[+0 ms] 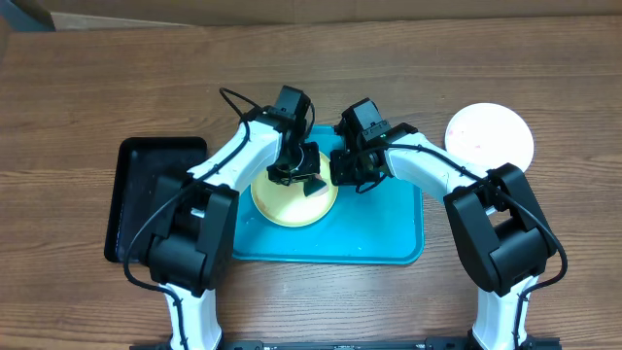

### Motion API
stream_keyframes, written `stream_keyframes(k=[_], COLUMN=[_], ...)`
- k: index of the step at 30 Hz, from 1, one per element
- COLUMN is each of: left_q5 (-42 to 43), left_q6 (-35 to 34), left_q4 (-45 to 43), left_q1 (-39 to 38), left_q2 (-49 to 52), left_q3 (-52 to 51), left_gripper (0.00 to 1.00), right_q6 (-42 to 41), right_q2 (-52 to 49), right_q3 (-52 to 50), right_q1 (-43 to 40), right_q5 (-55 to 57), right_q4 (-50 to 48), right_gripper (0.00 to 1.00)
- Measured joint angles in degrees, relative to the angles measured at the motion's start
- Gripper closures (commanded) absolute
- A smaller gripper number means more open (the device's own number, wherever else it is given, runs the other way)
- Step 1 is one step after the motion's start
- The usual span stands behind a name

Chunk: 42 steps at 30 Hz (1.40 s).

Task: Clean dirty plates on tray and stack at the side
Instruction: 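Scrub the yellow-rimmed plate with the sponge while right gripper holds it, then return the sponge to the black tray with the left gripper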

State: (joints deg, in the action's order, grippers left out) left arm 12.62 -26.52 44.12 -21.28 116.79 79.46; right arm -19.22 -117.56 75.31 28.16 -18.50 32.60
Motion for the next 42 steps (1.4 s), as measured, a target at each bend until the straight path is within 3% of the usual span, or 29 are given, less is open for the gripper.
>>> stream_keyframes(k=[14,25,37,42], left_q5=[-16.7,-26.1,-29.7,-27.4], left_q6=[-1.2,-9.4,-12.8,-10.4], left_q4=[6.8,23.0,29.3,32.5], left_q1=[5.6,8.8,17.2,23.8], left_q2=[-1.4,-2.1,-27.0,-29.1], left_q3=[-0.1,11.6,14.7,14.4], left_gripper=[0.96,0.96,0.96,0.96], right_q6=[0.0,-0.1,0.8,2.4], right_q2=[0.0,0.0,2.1,9.0], right_q3=[0.0,0.0,2.1,5.9], right_q1=[0.1,0.0,-0.3,-0.3], right_q5=[-0.1,-0.2,0.2,4.1], right_q4=[-0.3,0.6,12.1,18.5], right_gripper=[0.96,0.96,0.96,0.96])
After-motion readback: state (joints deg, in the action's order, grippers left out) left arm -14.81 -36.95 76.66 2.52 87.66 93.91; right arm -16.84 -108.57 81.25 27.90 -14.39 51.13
